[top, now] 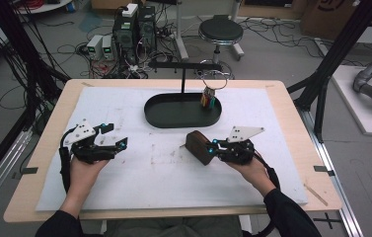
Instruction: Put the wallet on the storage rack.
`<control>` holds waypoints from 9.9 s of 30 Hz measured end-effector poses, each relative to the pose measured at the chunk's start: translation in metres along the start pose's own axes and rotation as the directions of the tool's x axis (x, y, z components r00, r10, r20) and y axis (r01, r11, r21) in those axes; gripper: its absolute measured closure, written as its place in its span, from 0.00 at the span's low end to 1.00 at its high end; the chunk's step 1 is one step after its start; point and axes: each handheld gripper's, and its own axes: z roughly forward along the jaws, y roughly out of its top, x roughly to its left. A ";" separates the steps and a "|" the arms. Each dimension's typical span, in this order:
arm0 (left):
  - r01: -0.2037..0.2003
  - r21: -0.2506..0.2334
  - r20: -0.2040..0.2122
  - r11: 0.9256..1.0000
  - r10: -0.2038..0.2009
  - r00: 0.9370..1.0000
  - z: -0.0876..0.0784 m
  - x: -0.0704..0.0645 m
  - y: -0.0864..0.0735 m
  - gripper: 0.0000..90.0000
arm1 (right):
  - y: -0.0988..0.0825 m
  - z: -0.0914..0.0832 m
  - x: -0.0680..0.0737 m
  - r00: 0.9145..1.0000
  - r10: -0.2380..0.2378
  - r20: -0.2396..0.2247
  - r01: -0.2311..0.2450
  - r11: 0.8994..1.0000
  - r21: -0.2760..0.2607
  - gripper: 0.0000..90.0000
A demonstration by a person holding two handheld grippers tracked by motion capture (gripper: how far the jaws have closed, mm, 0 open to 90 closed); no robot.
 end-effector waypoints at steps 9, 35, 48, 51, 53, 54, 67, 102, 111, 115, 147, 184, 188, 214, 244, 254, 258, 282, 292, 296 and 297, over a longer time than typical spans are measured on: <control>0.000 0.003 0.005 1.000 0.000 1.000 0.003 -0.001 0.000 0.24 | 0.000 0.000 0.002 1.000 -0.010 0.001 0.010 1.000 -0.004 0.78; -0.096 0.059 0.269 0.994 0.076 0.960 0.102 -0.057 0.026 0.35 | -0.001 0.000 0.001 1.000 -0.023 0.000 0.023 1.000 -0.004 1.00; -0.092 0.111 0.376 0.990 0.044 0.926 0.135 -0.072 0.022 0.40 | -0.002 -0.003 0.000 0.999 -0.036 -0.041 0.036 0.999 -0.001 1.00; -0.091 0.118 0.410 0.989 0.035 0.912 0.142 -0.075 0.023 0.39 | -0.002 -0.004 -0.002 0.998 -0.036 -0.050 0.036 0.999 -0.002 1.00; -0.096 0.124 0.415 0.988 0.036 0.909 0.144 -0.076 0.023 0.38 | -0.003 -0.005 -0.002 0.998 -0.036 -0.054 0.036 0.999 -0.002 1.00; -0.093 0.125 0.419 0.988 0.032 0.908 0.149 -0.075 0.020 0.38 | -0.003 -0.006 -0.002 0.998 -0.034 -0.061 0.034 0.999 -0.001 1.00; -0.178 0.159 0.452 0.971 0.088 0.888 0.160 -0.077 0.017 0.70 | -0.004 -0.009 -0.007 0.997 -0.028 -0.074 0.028 1.000 -0.002 0.88; -0.202 0.125 0.443 0.971 0.128 0.887 0.152 -0.082 0.016 0.80 | -0.033 0.015 -0.024 0.973 0.179 -0.143 -0.158 0.976 0.148 0.72; -0.152 0.121 0.454 0.981 0.081 0.888 0.142 -0.081 0.022 0.49 | -0.028 0.011 -0.024 0.975 0.144 -0.170 -0.124 0.985 0.122 0.74; -0.128 0.110 0.464 0.986 0.063 0.884 0.132 -0.078 0.027 0.41 | -0.018 0.004 -0.024 0.977 0.115 -0.181 -0.103 0.992 0.076 0.74; -0.134 0.046 0.599 0.990 0.080 0.797 0.080 -0.093 0.049 0.46 | 0.034 0.002 0.012 0.921 -0.040 -0.388 0.041 0.999 -0.004 0.74; -0.119 -0.028 0.514 0.992 0.116 0.850 0.076 -0.077 0.054 0.73 | 0.011 -0.025 -0.025 0.996 0.083 -0.043 -0.087 0.988 -0.125 0.35; -0.120 -0.044 0.481 0.992 0.127 0.867 0.077 -0.074 0.058 0.73 | 0.006 -0.030 -0.030 0.994 0.108 0.004 -0.106 0.985 -0.139 0.35; -0.081 -0.114 0.207 0.990 0.103 0.973 0.111 -0.038 0.066 0.73 | -0.020 -0.053 -0.054 0.937 0.254 0.240 -0.212 0.959 -0.186 0.35; -0.034 -0.073 0.025 0.997 0.036 0.999 0.189 -0.006 0.046 0.73 | -0.021 -0.052 -0.057 0.938 0.258 0.233 -0.214 0.956 -0.198 0.35; -0.031 -0.019 -0.024 0.999 0.030 0.999 0.203 -0.005 0.034 0.73 | -0.022 -0.054 -0.058 0.936 0.264 0.232 -0.220 0.955 -0.200 0.35; -0.027 0.013 -0.023 1.000 0.027 0.999 0.209 -0.005 0.027 0.73 | -0.023 -0.054 -0.058 0.935 0.266 0.234 -0.221 0.955 -0.198 0.35; 0.005 0.068 -0.082 0.998 0.000 0.997 0.221 -0.005 0.015 0.57 | -0.023 -0.054 -0.059 0.934 0.270 0.234 -0.226 0.954 -0.196 0.35; -0.015 0.086 -0.108 0.996 0.025 0.994 0.215 -0.005 0.020 0.52 | -0.023 -0.054 -0.059 0.934 0.268 0.235 -0.225 0.955 -0.195 0.35; -0.043 0.111 -0.139 0.993 0.059 0.988 0.212 -0.006 0.024 0.44 | -0.023 -0.055 -0.059 0.934 0.270 0.235 -0.226 0.954 -0.198 0.35; -0.039 0.115 -0.150 0.993 0.056 0.987 0.211 -0.006 0.025 0.41 | -0.023 -0.055 -0.059 0.934 0.267 0.236 -0.223 0.955 -0.196 0.35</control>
